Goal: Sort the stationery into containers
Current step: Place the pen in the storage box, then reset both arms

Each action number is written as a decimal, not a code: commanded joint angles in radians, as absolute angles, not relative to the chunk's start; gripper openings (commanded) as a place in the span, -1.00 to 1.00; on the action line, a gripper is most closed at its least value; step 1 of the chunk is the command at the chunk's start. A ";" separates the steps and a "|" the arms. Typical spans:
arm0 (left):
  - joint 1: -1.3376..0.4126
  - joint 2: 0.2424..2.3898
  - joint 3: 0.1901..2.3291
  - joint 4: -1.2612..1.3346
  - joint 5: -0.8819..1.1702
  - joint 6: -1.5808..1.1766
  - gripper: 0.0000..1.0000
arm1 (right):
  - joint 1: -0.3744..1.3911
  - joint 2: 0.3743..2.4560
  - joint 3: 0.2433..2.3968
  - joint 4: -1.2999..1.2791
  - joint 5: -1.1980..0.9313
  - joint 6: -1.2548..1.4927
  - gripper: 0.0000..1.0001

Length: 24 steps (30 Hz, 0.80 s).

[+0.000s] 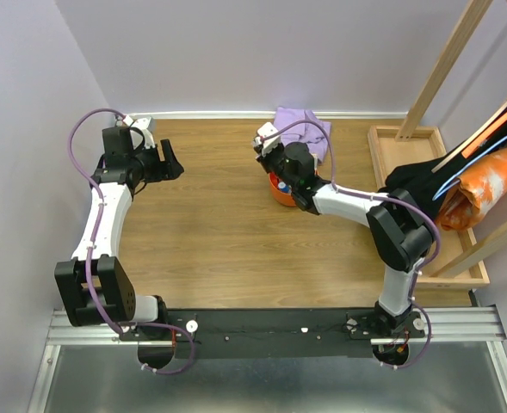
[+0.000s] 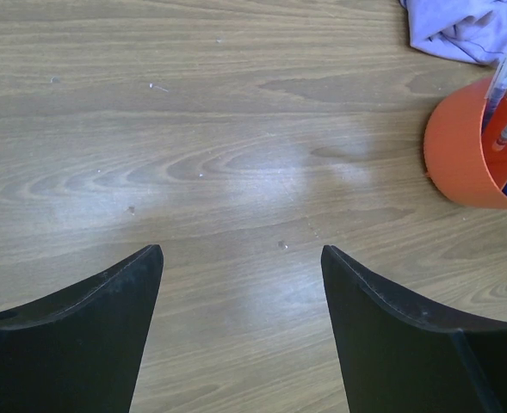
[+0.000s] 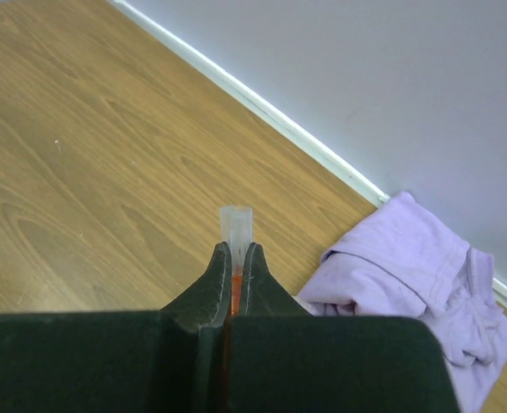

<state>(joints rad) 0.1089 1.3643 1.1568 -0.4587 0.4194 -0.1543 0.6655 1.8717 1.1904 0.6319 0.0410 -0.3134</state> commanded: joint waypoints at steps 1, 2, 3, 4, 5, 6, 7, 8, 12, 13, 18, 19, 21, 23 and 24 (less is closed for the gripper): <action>0.104 1.378 1.196 -0.485 0.420 -0.123 0.65 | 0.663 1.901 1.173 0.646 0.043 -0.304 -0.93; 0.104 1.381 1.197 -0.486 0.426 -0.121 0.64 | 0.663 1.898 1.175 0.634 0.048 -0.304 -0.69; 0.104 1.381 1.198 -0.488 0.428 -0.120 0.63 | 0.661 1.896 1.175 0.623 0.052 -0.305 -0.51; 0.104 1.381 1.198 -0.485 0.431 -0.121 0.62 | 0.663 1.890 1.175 0.603 0.058 -0.304 -0.36; 0.104 1.379 1.197 -0.485 0.434 -0.120 0.62 | 0.661 1.879 1.175 0.594 0.066 -0.301 -0.14; 0.104 1.376 1.195 -0.482 0.436 -0.120 0.62 | 0.661 1.872 1.174 0.585 0.071 -0.302 -0.02; 0.104 1.376 1.193 -0.482 0.436 -0.121 0.63 | 0.663 1.862 1.175 0.562 0.072 -0.302 0.08; 0.104 1.374 1.192 -0.479 0.436 -0.121 0.63 | 0.661 1.844 1.175 0.548 0.069 -0.301 0.17; 0.104 1.350 1.178 -0.454 0.437 -0.133 0.63 | 0.661 1.781 1.190 0.494 0.054 -0.276 0.22; 0.104 1.342 1.172 -0.446 0.440 -0.136 0.63 | 0.663 1.763 1.195 0.462 0.046 -0.272 0.24; 0.104 1.278 1.103 -0.394 0.437 -0.164 0.65 | 0.664 1.663 1.242 0.330 -0.023 -0.212 0.56; 0.103 1.266 1.092 -0.391 0.436 -0.172 0.66 | 0.664 1.639 1.265 0.251 -0.034 -0.209 0.67; 0.103 1.234 1.056 -0.388 0.434 -0.173 0.68 | 0.664 1.614 1.287 0.162 -0.015 -0.184 0.84; 0.103 1.210 1.022 -0.387 0.434 -0.167 0.97 | 0.664 1.576 1.301 0.042 0.070 -0.155 0.86; 0.103 1.189 1.011 -0.390 0.437 -0.161 0.97 | 0.666 1.563 1.304 0.006 0.104 -0.147 0.87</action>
<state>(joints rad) 0.1089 1.2663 1.0721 -0.4179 0.4206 -0.1616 0.6655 1.6413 1.2564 0.2813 0.0109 -0.2188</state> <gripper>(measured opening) 0.842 0.920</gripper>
